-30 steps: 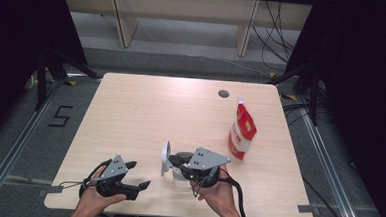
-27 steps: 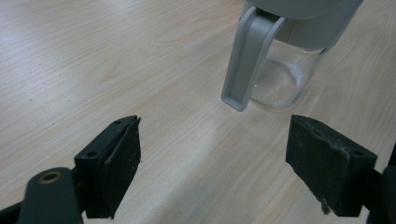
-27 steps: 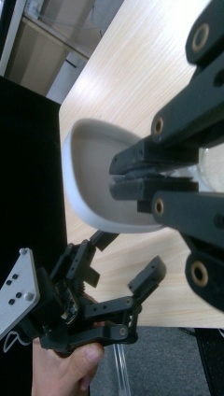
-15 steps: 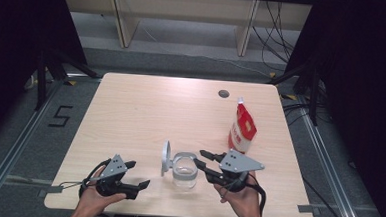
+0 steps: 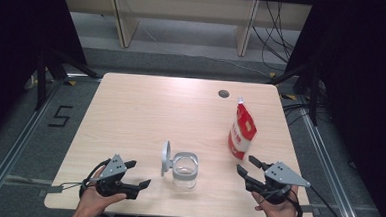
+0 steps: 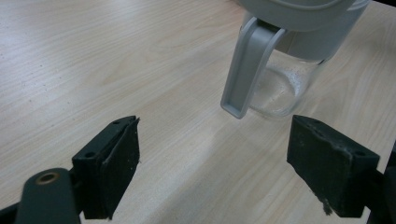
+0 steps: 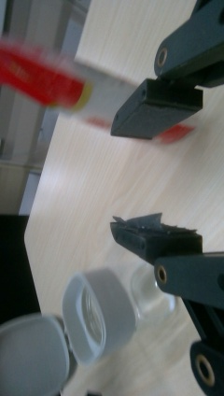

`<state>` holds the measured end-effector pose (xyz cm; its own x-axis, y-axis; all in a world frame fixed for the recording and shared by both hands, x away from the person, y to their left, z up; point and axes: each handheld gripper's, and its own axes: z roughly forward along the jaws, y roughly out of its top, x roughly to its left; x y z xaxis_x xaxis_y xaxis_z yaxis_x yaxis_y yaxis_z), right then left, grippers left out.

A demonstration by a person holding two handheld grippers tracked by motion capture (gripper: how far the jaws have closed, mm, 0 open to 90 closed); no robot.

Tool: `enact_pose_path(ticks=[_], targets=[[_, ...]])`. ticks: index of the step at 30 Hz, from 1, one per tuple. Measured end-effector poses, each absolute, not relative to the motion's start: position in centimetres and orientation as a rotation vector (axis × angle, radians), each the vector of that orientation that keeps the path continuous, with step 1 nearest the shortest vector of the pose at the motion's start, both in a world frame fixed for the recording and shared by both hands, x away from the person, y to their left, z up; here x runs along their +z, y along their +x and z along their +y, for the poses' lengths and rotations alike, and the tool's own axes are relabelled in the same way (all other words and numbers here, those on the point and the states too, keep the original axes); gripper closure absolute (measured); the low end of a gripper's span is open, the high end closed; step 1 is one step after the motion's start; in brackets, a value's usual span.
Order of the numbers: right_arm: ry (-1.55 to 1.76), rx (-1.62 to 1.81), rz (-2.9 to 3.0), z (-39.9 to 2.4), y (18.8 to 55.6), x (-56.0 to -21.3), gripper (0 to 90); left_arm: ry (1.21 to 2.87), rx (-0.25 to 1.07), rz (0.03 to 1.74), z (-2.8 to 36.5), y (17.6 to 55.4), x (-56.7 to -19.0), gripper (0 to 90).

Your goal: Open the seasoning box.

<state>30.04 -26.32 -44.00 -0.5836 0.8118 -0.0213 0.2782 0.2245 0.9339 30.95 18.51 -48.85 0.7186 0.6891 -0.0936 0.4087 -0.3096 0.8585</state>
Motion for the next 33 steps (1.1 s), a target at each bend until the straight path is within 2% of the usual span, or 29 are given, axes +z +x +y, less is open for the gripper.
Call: enact_pose_path(ticks=[10, 19, 33], targets=[[1.077, 1.315, 1.932, -27.4, 33.0, -45.7, 30.3, 1.923, 0.348, 0.851, 18.5, 31.2, -48.7, 16.5], [1.067, 1.264, 1.924, -27.4, 35.6, -46.7, 27.7, 1.887, 0.323, 0.891, 18.3, 31.5, -48.5, 16.6], [1.060, 1.259, 1.918, -27.2, 37.3, -47.4, 27.7, 1.878, 0.300, 0.887, 18.6, 31.7, -48.5, 16.6]])
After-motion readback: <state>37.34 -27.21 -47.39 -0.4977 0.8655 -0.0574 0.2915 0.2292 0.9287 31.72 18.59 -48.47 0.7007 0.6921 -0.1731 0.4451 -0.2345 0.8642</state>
